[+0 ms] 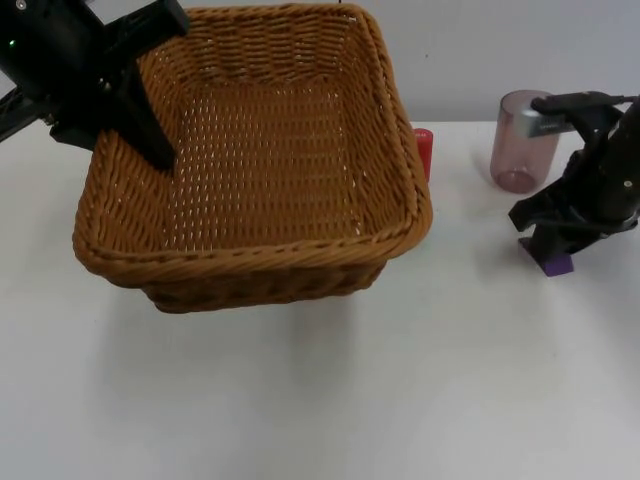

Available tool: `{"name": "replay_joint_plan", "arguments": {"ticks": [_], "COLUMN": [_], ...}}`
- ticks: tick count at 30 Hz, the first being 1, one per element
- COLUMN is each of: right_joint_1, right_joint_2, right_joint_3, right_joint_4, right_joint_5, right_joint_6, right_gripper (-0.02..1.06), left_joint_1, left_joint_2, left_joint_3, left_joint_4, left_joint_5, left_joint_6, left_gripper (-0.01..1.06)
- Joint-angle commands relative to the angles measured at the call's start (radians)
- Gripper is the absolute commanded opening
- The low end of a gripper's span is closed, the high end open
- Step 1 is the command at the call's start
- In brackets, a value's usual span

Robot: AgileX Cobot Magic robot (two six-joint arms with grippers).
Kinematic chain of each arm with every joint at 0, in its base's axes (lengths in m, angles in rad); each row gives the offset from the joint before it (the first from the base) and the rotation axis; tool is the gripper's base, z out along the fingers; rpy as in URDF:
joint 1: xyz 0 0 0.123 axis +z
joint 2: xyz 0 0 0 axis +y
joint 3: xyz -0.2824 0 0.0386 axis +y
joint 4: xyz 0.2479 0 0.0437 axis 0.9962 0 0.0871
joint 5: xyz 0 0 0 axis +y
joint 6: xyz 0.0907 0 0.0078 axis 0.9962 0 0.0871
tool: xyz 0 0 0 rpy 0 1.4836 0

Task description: Pick up the basket with the left hand and place the triangular block into the basket with the right hand.

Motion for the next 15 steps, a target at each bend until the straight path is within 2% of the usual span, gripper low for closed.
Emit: {"name": "replay_joint_plan", "arguments": {"ticks": [1, 3, 7, 15], "right_joint_1": [0.007, 0.007, 0.007, 0.007], "right_joint_2": [0.001, -0.005, -0.029, -0.141], "right_joint_3": [-0.004, -0.004, -0.004, -0.004], "right_joint_4": [-0.007, -0.007, -0.007, -0.027], "right_joint_5": [0.004, 0.012, 0.036, 0.155], "right_joint_6": [0.026, 0.039, 0.046, 0.046], "right_gripper": [0.18, 0.09, 0.01, 0.01], "left_joint_1": [0.003, 0.003, 0.003, 0.003], "left_joint_2": [-0.003, -0.003, -0.003, -0.003], "left_joint_3": [-0.008, -0.008, -0.008, -0.008], "left_joint_4": [-0.025, -0.025, -0.025, -0.025], "left_joint_5": [0.001, 0.001, 0.001, 0.004], "left_joint_6": [-0.001, -0.001, -0.001, -0.001], "left_gripper": [0.0, 0.0, 0.0, 0.0]}}
